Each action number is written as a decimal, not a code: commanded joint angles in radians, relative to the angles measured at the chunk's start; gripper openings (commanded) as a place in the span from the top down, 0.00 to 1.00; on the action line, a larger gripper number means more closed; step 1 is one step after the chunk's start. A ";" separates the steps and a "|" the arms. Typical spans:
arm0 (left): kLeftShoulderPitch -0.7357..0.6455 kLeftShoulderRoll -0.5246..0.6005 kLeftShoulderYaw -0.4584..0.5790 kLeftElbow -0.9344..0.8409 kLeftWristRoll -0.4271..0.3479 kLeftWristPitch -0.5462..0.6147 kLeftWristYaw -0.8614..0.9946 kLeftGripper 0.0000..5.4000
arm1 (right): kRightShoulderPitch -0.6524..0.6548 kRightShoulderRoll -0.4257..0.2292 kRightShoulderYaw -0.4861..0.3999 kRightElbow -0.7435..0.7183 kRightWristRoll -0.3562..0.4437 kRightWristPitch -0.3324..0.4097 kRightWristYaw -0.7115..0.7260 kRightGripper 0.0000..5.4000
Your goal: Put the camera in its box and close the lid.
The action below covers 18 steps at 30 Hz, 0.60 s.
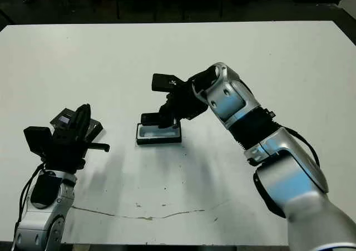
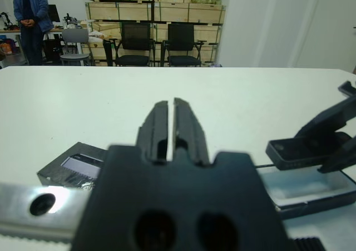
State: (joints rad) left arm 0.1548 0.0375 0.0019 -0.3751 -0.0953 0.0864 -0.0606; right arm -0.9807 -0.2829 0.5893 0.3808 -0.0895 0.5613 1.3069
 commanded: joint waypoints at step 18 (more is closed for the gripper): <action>0.024 -0.002 0.001 0.002 0.017 0.003 0.005 1.00 | 0.012 0.016 0.021 0.014 0.016 0.054 0.018 0.87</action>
State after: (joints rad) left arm 0.1632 0.0366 0.0020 -0.3751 -0.0811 0.0834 -0.0587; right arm -0.9797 -0.2664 0.6016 0.3862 -0.0710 0.6182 1.3231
